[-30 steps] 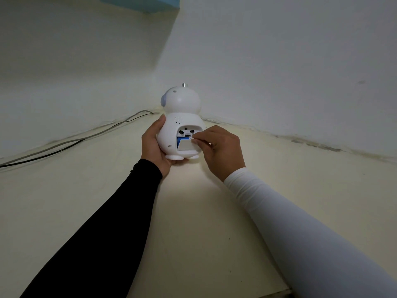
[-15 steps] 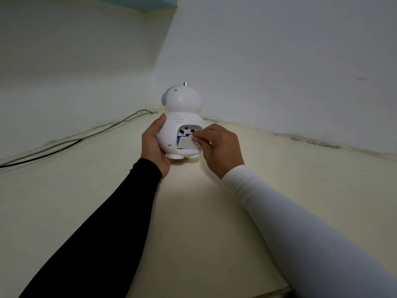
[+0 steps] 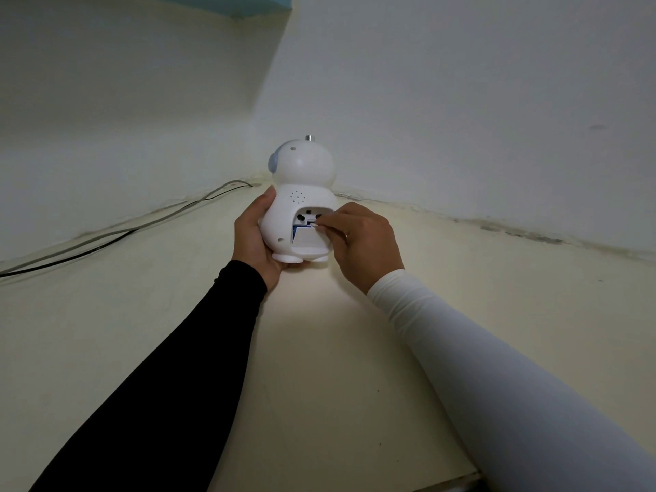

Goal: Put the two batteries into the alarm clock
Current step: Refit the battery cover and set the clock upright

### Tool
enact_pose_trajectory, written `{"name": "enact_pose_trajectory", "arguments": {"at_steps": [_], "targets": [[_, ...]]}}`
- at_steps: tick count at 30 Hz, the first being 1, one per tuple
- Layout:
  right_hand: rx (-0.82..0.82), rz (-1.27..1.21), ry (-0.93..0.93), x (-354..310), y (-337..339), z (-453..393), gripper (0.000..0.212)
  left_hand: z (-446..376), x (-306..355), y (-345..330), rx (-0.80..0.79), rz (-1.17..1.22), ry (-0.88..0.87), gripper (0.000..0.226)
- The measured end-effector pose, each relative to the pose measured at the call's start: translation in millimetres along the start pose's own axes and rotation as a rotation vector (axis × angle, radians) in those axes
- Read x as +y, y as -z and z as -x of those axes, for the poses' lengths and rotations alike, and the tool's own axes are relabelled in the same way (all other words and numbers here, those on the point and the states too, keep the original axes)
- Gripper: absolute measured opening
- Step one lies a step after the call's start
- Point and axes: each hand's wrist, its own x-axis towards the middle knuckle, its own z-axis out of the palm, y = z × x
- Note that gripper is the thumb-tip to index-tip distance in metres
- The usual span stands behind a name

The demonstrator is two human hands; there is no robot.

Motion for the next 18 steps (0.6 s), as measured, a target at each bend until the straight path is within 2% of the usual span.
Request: {"name": "enact_pose_trajectory", "arguments": {"at_steps": [8,18], "targets": [[-0.044,0.099,-0.025,-6.5,2.6,1.7,0.015,-4.7,-1.7,5.3,0.008,-0.035,0.001,0.05],[-0.081,0.227,0.052,-7.4,-1.3,7.5,0.02,-7.2,-2.3,7.9,0.005,-0.031,-0.009,0.055]]}}
